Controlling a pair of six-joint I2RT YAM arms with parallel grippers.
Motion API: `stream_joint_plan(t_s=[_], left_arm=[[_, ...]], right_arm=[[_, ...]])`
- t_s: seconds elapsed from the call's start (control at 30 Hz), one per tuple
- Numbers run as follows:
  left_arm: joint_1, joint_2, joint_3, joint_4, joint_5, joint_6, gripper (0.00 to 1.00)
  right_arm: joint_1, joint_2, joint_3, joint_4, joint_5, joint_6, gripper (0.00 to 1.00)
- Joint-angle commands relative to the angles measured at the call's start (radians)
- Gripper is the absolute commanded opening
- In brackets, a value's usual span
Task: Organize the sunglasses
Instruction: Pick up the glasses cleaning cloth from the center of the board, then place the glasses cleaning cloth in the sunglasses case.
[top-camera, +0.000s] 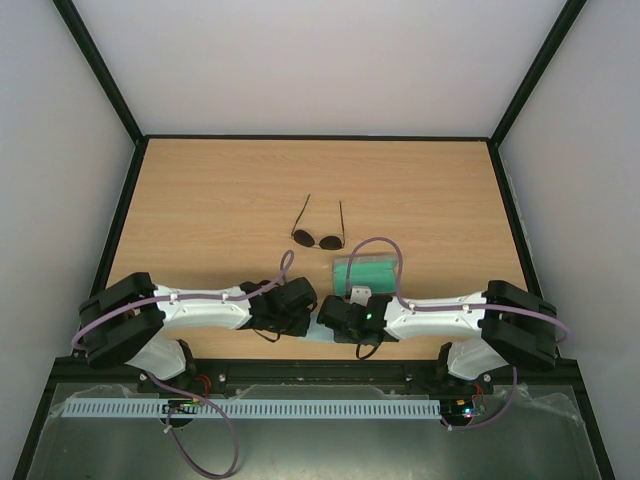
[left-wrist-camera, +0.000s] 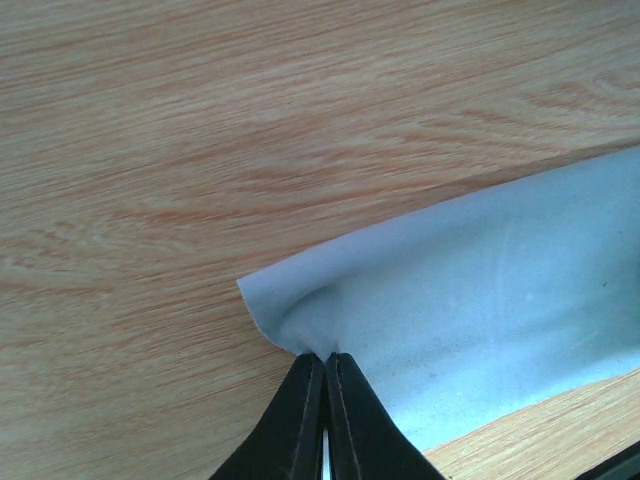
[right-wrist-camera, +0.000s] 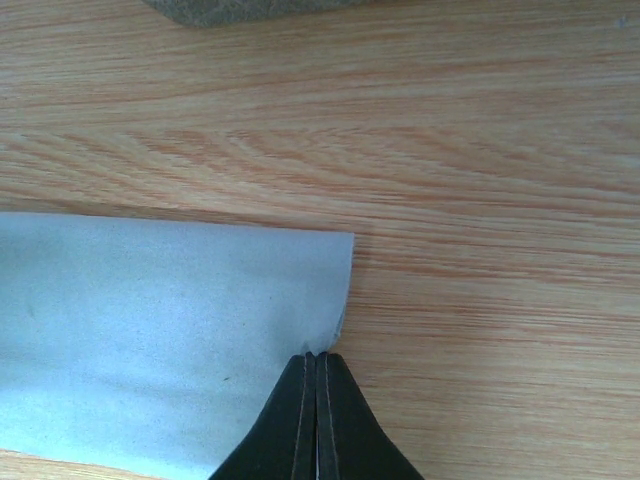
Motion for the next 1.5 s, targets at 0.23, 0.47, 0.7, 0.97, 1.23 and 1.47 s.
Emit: stream_joint_plan(t_s=[0.23, 0.47, 0.7, 0.97, 1.23, 1.47], left_arm=[[-0.009, -0.019, 0.098, -0.093, -0.038, 0.021, 0.02], [0.012, -0.013, 0.221, -0.129, -0.026, 0.058, 0.02], [0.048, 0.055, 0.354, -0.147, -0.021, 0.115, 0.02], [0.080, 0.201, 0.512, -0.143, -0.015, 0.172, 0.02], [0.095, 0.319, 0.572, -0.100, -0.009, 0.183, 0.02], [0.098, 0.363, 0.559, -0.071, -0.002, 0.176, 0.02]], right_arm=[[-0.004, -0.078, 0.019, -0.100, 0.037, 0.002, 0.01], [-0.012, -0.132, 0.090, -0.210, 0.093, -0.015, 0.01], [-0.139, -0.207, 0.119, -0.281, 0.102, -0.115, 0.01], [-0.363, -0.189, 0.179, -0.289, 0.063, -0.349, 0.01], [-0.508, -0.111, 0.261, -0.299, 0.037, -0.514, 0.01], [-0.562, -0.057, 0.256, -0.264, 0.029, -0.562, 0.01]])
